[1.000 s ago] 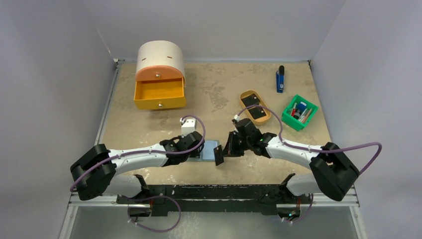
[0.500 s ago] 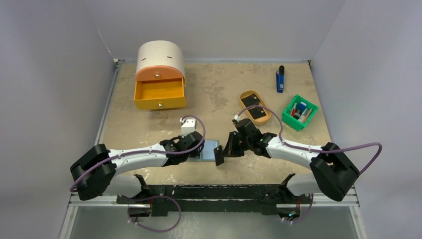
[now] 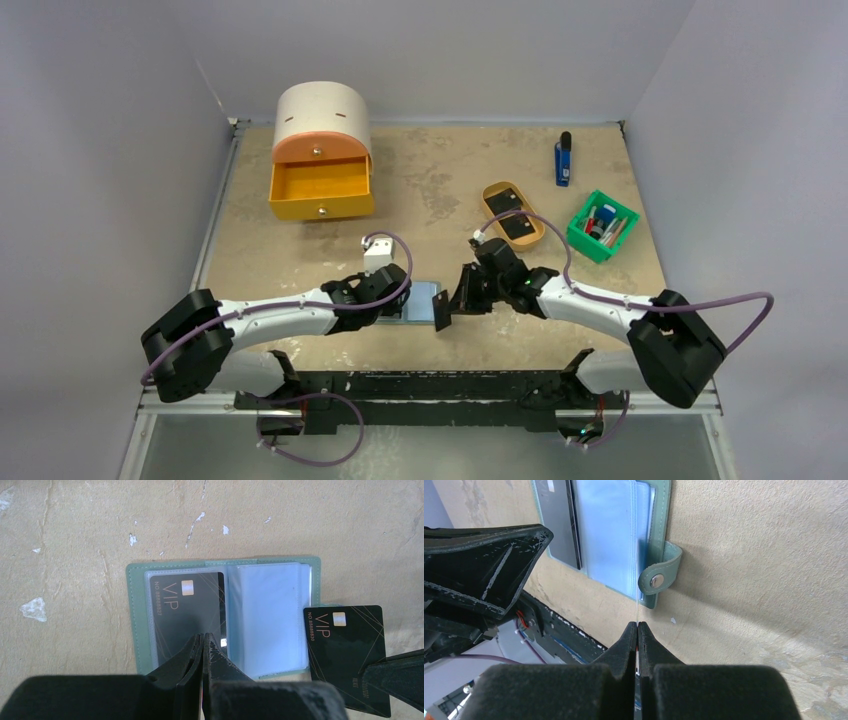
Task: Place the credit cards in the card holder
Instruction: Turn over the card slot in the card holder.
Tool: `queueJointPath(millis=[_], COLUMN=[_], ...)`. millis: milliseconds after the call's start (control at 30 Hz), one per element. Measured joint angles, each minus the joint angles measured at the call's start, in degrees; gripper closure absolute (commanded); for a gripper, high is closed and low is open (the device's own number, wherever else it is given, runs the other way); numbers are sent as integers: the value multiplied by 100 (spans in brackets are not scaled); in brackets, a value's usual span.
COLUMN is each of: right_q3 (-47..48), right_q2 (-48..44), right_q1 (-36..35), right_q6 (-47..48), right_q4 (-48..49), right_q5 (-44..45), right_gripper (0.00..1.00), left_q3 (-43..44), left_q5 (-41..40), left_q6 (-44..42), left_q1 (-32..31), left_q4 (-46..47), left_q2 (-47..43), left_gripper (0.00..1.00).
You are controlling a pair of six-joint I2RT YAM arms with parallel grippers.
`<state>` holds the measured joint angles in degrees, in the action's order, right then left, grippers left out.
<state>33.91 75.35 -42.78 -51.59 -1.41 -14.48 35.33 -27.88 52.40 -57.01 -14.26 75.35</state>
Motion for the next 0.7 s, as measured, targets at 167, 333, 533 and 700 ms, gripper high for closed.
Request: queueJointPath(millis=[167, 333, 533, 700], right_q3=[0, 0, 0, 2], right_q2=[2, 35, 122, 118], right_q1=[0, 0, 0, 0], right_q6=[15, 28, 33, 28], right_q4=[90, 227, 214, 173], right_q5=[-2, -22, -15, -13], right_gripper=[100, 100, 100, 100], left_q3=[0, 0, -22, -44], left_q5=[0, 11, 22, 24], left_q6=[35, 52, 52, 52], left_q1=[0, 0, 0, 0], left_q4=[2, 7, 44, 44], left_q2=[0, 0, 0, 0], left_gripper=[100, 100, 100, 100])
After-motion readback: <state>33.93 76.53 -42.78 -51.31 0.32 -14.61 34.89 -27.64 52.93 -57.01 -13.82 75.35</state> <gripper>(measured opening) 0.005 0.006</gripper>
